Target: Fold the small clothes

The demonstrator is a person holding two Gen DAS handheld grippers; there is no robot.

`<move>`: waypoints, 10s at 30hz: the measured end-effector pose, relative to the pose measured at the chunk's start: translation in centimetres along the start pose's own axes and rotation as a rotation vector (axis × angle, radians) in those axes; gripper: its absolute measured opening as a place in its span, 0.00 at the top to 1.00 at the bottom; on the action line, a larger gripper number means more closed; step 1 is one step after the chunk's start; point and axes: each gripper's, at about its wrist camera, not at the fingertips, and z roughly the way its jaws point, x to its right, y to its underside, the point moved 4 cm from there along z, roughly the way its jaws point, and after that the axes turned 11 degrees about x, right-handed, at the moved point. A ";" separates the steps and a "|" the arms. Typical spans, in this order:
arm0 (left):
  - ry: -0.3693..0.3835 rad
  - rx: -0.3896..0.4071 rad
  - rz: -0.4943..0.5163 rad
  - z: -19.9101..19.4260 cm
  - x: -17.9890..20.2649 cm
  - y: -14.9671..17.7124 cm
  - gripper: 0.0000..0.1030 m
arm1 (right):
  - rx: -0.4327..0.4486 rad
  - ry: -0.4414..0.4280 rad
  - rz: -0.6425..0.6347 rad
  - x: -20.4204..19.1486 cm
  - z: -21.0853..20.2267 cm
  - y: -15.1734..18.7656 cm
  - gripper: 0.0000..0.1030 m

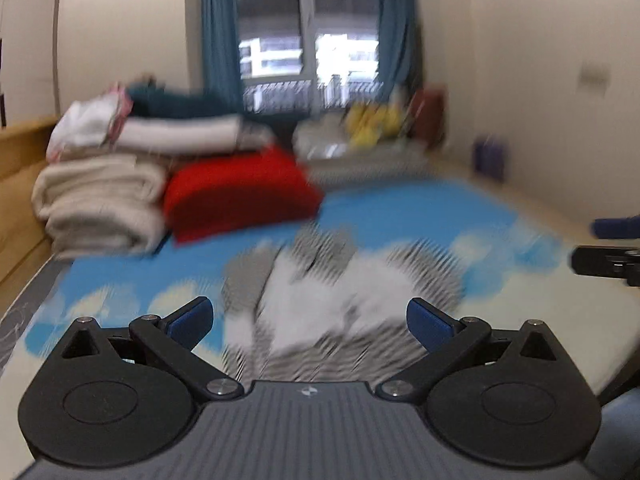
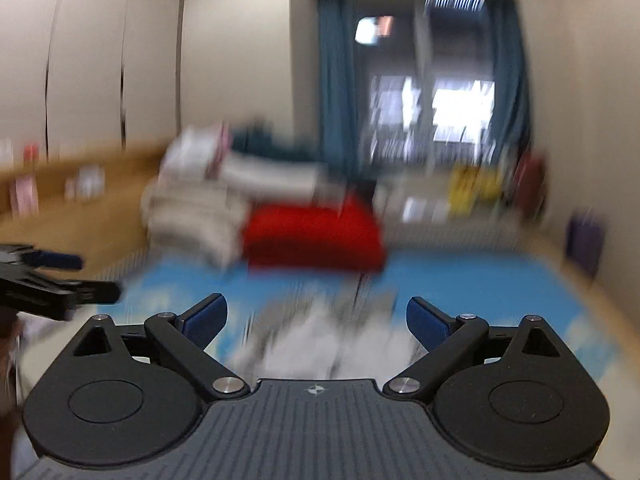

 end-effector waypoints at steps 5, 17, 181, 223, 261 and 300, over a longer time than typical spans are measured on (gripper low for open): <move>-0.087 -0.204 -0.031 11.1 -1.8 12.1 0.00 | -0.276 0.057 0.050 -0.7 10.5 15.5 0.08; -0.111 -0.369 -0.014 22.7 -5.4 21.4 0.00 | -0.486 0.118 0.012 0.9 22.1 28.4 0.08; -1.064 -0.404 -0.547 42.0 -50.7 21.5 0.55 | -0.498 0.510 0.008 23.1 38.0 28.0 0.24; -0.128 -0.682 -0.240 22.7 -17.7 27.9 0.52 | -0.752 0.145 0.085 7.4 17.4 29.3 0.94; -0.080 -0.611 -0.357 14.1 -18.1 29.1 0.79 | -0.728 0.089 0.066 9.8 6.1 30.2 1.00; -0.327 -0.310 -0.521 19.2 -26.2 19.8 0.00 | -0.253 0.214 0.040 6.0 13.3 19.0 0.22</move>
